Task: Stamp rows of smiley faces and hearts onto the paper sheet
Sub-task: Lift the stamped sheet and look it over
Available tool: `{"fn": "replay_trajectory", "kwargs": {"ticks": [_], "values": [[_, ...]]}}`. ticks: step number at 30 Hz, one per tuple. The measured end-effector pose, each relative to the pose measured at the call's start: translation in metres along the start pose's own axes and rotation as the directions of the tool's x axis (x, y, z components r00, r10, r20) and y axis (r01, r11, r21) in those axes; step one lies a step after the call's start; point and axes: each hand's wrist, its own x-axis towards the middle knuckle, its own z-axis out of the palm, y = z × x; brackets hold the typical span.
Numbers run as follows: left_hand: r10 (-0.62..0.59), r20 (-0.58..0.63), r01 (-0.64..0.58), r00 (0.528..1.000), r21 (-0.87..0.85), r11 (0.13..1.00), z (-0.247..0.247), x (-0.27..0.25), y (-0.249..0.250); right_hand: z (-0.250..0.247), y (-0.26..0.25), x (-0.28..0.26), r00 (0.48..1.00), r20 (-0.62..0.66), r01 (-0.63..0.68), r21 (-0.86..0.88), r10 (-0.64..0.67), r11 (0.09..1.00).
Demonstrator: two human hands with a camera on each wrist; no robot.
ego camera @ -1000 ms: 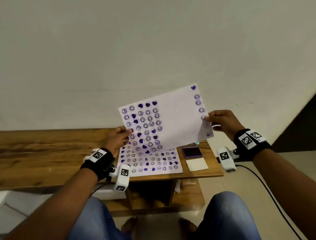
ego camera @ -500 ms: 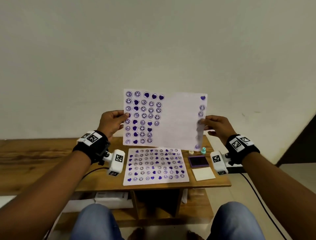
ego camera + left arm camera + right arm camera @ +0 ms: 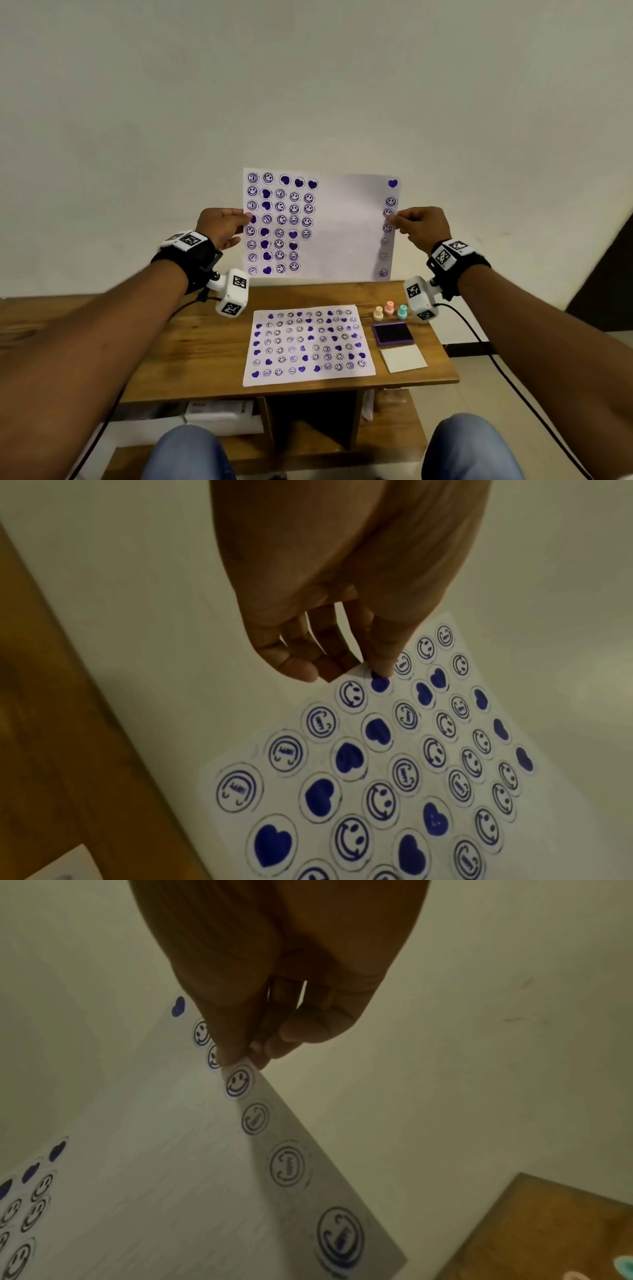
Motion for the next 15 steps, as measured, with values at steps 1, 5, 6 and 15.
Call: {"fn": "replay_trajectory", "kwargs": {"ticks": [1,5,6,15], "values": [[0.003,-0.002,-0.003,1.0,0.006,1.0,0.0,0.001,0.001,-0.001,-0.002,0.004,1.0,-0.003,0.005,-0.012,-0.005,1.0],[0.005,0.002,-0.005,1.0,0.013,1.0,-0.001,0.002,0.003,-0.005,-0.007,0.014,1.0,-0.01,0.017,-0.027,-0.017,0.999],[0.008,0.002,-0.008,1.0,0.012,1.0,-0.002,0.003,0.003,-0.006,-0.009,0.015,1.0,-0.003,0.02,-0.028,-0.021,0.999],[0.047,-0.008,-0.047,0.999,0.011,0.999,-0.007,0.005,0.002,-0.008,-0.019,0.017,0.998,0.029,0.048,-0.03,-0.047,0.998]]}}
